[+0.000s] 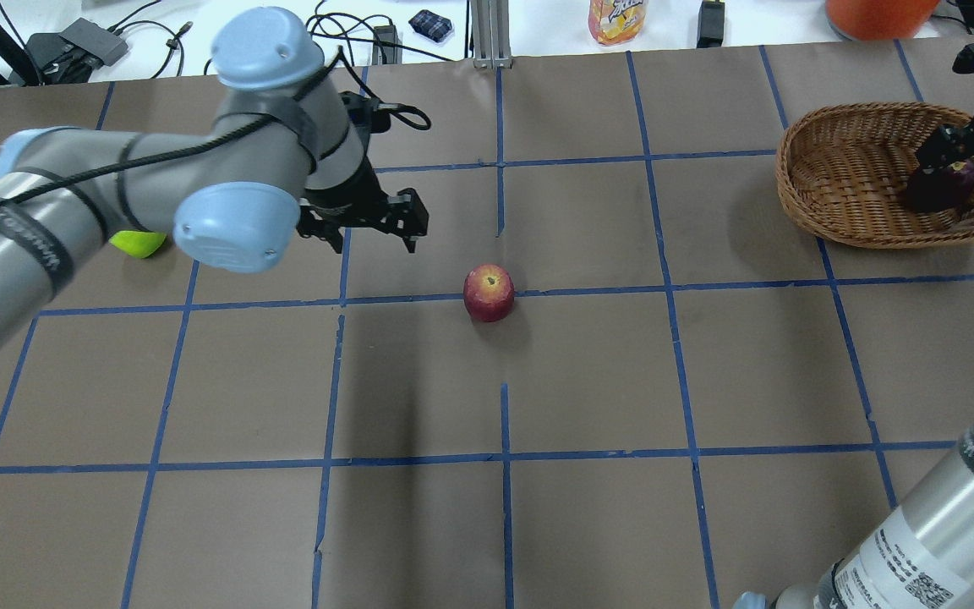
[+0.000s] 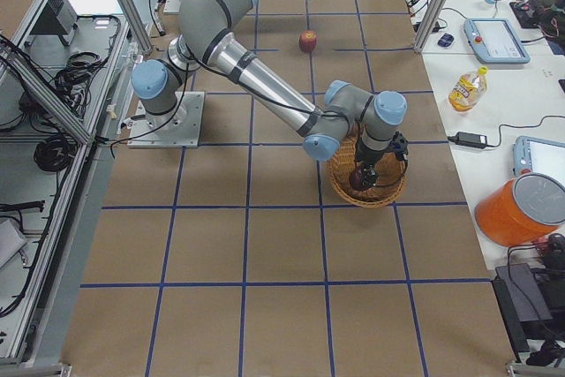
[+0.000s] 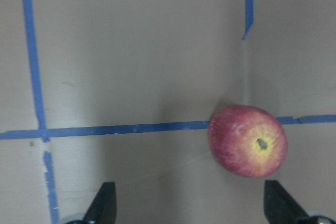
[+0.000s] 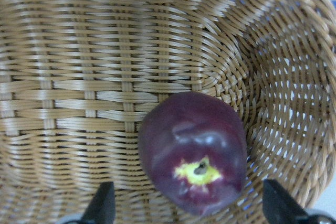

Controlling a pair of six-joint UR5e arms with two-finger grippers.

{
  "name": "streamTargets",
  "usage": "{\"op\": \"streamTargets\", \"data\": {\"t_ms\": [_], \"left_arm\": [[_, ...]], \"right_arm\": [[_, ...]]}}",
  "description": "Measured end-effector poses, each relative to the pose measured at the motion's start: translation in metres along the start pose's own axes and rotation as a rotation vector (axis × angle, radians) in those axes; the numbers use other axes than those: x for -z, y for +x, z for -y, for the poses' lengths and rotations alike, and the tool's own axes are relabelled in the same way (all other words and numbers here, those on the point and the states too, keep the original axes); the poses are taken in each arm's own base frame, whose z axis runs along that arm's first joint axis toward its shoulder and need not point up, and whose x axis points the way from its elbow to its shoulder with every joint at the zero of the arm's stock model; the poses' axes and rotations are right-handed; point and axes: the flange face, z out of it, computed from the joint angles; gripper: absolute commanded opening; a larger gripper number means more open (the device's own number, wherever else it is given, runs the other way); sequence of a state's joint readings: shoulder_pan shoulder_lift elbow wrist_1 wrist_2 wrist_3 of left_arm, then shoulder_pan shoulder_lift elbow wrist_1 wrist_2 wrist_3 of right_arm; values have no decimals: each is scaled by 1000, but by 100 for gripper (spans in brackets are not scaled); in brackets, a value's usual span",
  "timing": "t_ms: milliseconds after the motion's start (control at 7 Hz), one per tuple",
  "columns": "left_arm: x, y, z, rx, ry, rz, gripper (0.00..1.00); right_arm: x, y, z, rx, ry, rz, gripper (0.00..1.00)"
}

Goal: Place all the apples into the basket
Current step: 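Move left gripper over green apple while right gripper moves over red apple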

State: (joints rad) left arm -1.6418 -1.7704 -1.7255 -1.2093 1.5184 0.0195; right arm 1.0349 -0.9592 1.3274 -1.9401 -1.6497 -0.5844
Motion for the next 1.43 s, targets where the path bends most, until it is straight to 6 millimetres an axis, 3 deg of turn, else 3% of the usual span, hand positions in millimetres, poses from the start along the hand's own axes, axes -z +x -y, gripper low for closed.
{"op": "streamTargets", "data": {"t_ms": [143, 286, 571, 714, 857, 1000, 1143, 1429], "left_arm": [[21, -54, -3, -5, -4, 15, 99], [32, -105, -6, -13, -4, 29, 99], [30, -220, -9, -94, -16, 31, 99], [19, -272, -8, -149, -5, 35, 99], [3, -304, 3, -221, 27, 59, 99], [-14, -323, 19, -301, 50, 83, 99], [-32, -337, 35, -389, 61, 99, 100], [-63, -356, 61, -502, 62, 112, 99]], "right_arm": [[32, -30, -5, -1, -16, 25, 100], [61, -80, -4, -14, -30, 52, 100], [106, -219, -1, -89, -48, 86, 100], [113, -293, -4, -133, -61, 94, 100], [112, -368, -12, -176, -77, 107, 100], [107, -429, -23, -216, -97, 128, 100], [100, -472, -33, -244, -125, 157, 100], [78, -524, -42, -265, -180, 231, 100]]}}
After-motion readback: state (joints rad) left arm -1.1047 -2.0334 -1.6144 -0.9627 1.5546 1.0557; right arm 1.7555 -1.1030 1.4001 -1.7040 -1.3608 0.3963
